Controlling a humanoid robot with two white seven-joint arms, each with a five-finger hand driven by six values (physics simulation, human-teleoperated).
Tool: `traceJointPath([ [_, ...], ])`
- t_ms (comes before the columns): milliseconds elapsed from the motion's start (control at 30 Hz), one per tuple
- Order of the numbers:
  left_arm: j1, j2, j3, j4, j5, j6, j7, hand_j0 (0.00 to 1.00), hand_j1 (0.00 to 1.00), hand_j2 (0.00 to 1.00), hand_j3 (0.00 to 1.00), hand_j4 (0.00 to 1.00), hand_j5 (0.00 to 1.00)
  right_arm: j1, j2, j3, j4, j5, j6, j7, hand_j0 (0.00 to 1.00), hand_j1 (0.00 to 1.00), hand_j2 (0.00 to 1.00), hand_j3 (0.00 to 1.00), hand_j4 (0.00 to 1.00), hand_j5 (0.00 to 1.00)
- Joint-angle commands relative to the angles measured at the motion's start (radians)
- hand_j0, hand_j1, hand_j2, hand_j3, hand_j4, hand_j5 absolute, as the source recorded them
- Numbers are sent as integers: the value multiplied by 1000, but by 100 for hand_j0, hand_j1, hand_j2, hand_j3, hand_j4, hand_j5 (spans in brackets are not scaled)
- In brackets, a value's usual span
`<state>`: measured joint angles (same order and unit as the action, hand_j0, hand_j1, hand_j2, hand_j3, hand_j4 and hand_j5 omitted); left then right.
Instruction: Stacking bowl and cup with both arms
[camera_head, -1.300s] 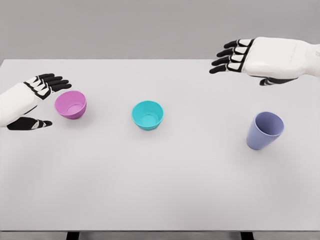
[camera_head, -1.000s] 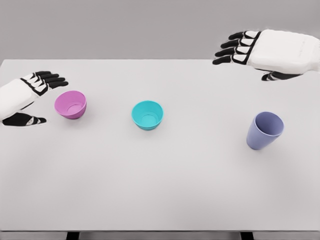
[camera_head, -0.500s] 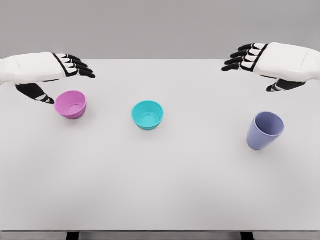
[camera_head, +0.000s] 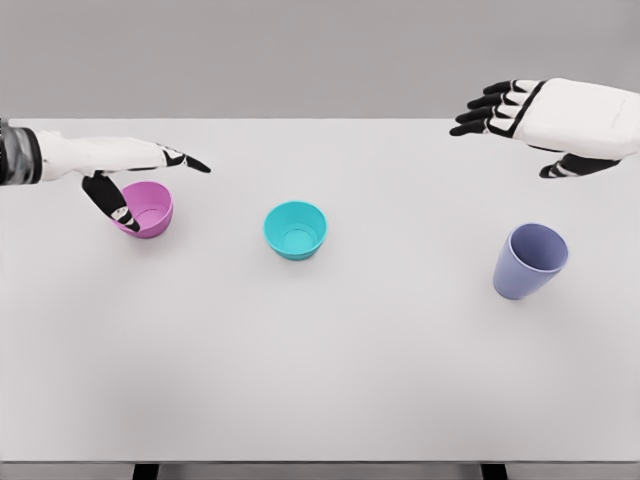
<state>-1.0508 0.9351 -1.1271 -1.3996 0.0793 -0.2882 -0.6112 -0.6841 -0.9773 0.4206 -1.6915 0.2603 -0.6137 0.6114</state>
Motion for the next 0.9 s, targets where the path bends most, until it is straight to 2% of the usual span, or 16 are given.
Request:
traceJointPath([
  [0, 0, -13, -5, -1, -16, 14, 0, 100, 100, 100, 100, 100, 100, -2, 5, -13, -62, -4, 3, -1, 100, 100, 100, 100, 100, 100],
  [100, 2, -22, -7, -1, -84, 14, 0, 100, 100, 100, 100, 100, 100, -11, 8, -14, -62, -7, 3, -1, 100, 100, 100, 100, 100, 100],
  [167, 2, -25, -7, -1, -119, 14, 0, 100, 100, 100, 100, 100, 100, -2, 5, -66, -57, -7, 3, -1, 100, 100, 100, 100, 100, 100],
  [267, 2, -27, -8, -2, -148, 14, 0, 100, 100, 100, 100, 100, 100, 3, 8, -62, -57, -7, 3, -1, 100, 100, 100, 100, 100, 100],
  [467, 3, -19, -10, -18, -190, 15, 0, 100, 100, 100, 100, 100, 100, 17, 22, -46, -53, -7, 3, -1, 100, 100, 100, 100, 100, 100],
  [867, 14, -1, -8, -2, -208, 46, 0, 100, 100, 100, 100, 100, 100, 26, 20, -48, -39, -7, 3, -1, 100, 100, 100, 100, 100, 100],
])
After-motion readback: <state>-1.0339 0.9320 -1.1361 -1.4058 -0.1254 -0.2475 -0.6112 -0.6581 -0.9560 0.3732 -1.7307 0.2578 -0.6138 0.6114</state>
